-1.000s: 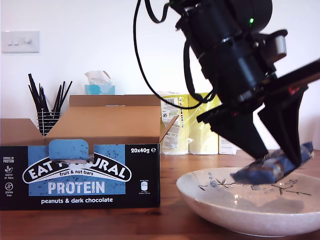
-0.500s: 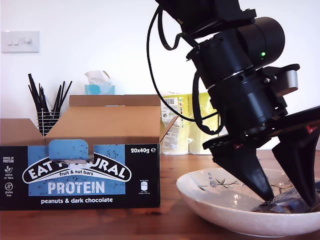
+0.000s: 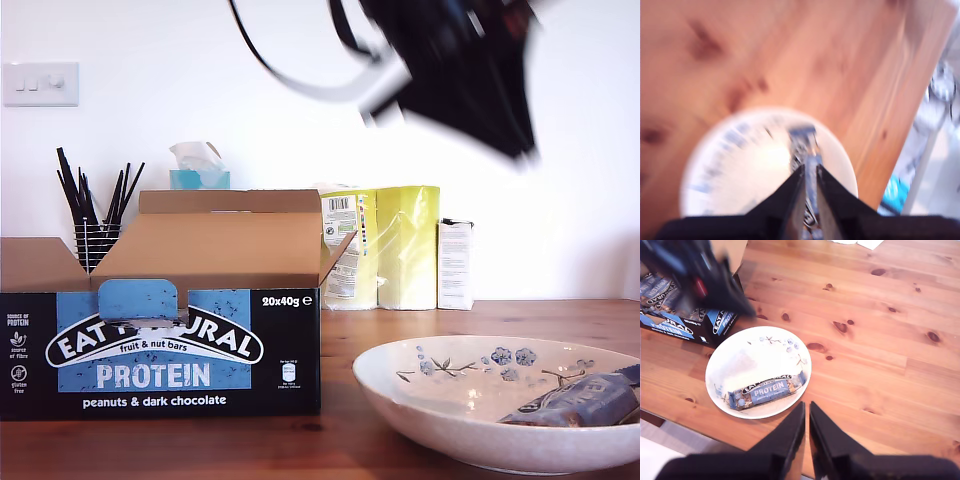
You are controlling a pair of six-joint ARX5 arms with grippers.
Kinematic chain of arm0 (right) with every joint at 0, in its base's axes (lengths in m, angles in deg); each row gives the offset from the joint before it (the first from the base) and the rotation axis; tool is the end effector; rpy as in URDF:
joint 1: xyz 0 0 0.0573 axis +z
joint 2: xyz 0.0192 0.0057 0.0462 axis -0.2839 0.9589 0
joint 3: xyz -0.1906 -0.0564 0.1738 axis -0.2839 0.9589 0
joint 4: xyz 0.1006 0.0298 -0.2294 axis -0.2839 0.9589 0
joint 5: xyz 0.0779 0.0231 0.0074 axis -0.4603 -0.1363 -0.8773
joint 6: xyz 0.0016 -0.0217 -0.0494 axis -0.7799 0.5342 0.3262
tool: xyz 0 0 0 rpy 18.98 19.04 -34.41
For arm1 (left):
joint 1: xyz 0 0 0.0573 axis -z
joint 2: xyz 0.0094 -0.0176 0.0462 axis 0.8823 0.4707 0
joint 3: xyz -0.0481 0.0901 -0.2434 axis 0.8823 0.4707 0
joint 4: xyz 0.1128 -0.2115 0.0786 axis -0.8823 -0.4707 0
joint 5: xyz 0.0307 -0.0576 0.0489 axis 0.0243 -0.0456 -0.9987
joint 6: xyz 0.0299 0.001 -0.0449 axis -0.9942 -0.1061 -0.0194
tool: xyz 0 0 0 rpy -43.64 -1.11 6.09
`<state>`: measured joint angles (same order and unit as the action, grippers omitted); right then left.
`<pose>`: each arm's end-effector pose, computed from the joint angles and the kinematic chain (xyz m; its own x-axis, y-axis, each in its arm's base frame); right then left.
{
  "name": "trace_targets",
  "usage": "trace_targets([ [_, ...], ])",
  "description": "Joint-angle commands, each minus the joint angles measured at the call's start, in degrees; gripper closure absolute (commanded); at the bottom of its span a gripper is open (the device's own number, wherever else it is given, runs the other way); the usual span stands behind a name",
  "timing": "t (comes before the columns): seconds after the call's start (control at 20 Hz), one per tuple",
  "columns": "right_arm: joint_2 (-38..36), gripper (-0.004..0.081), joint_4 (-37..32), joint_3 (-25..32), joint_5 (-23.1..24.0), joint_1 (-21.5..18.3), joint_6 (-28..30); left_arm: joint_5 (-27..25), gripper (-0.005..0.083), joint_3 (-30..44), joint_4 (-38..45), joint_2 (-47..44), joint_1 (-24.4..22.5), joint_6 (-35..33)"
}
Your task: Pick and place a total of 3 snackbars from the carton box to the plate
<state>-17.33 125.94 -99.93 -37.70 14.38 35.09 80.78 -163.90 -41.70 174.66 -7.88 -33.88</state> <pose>0.0117 0.0015 0.3501 0.7574 0.2607 -0.5986 -0.3393 0.9405 -0.0198 0.2363 -0.3368 0.3148 0.1927 -0.6427 -0.7415 0.8127 0.5280 -0.2465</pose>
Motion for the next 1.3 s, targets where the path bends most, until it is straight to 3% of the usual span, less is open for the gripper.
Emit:
trace_targets([
  [0.0, -0.15, 0.0783, -1.01, 0.39, 0.07, 0.24, 0.11, -0.66, 0.0794, 1.20, -0.22, 0.76, -1.46, 0.02],
  [0.2, -0.15, 0.0783, -2.08, 0.39, 0.07, 0.24, 0.11, -5.20, 0.0794, 8.39, 1.97, -5.20, -4.37, -0.98],
  [0.5, -0.13, 0.0783, -5.42, 0.39, -1.01, 0.24, 0.13, -5.35, 0.0794, 33.44, 17.46, -20.22, -11.65, -1.01],
  [0.7, 1.14, 0.0783, -11.43, 0.39, -9.44, 0.26, 0.20, -6.49, 0.0794, 45.44, 25.09, -27.43, -15.63, -0.98],
  [0.85, 4.28, 0.0783, -14.14, 0.39, -15.39, 0.26, 2.34, -8.52, 0.0794, 46.34, 23.47, -27.39, -17.66, -0.44],
  [1.0, 8.83, 0.0783, -15.54, 0.39, -19.54, 0.26, 4.83, -10.54, 0.0791, 46.29, 23.74, -26.82, -18.18, 4.85],
  [1.05, 10.03, 0.0783, -15.63, 0.39, -19.61, 0.26, 6.08, -10.64, 0.0748, 46.29, 23.41, -26.69, -18.58, 6.16],
  [1.1, 11.08, 0.0783, -15.69, 0.39, -19.61, 0.26, 7.23, -10.69, 0.0629, 46.27, 23.43, -26.36, -18.86, 7.48],
  [1.2, 12.76, 0.0783, -15.74, 0.39, -19.65, 0.26, 9.05, -10.29, 0.0307, 46.12, 23.45, -26.29, -19.37, 9.62],
  [1.25, 13.27, 0.0783, -15.74, 0.39, -19.67, 0.26, 9.38, -10.16, 0.0272, 45.68, 22.95, -26.12, -19.80, 11.74],
])
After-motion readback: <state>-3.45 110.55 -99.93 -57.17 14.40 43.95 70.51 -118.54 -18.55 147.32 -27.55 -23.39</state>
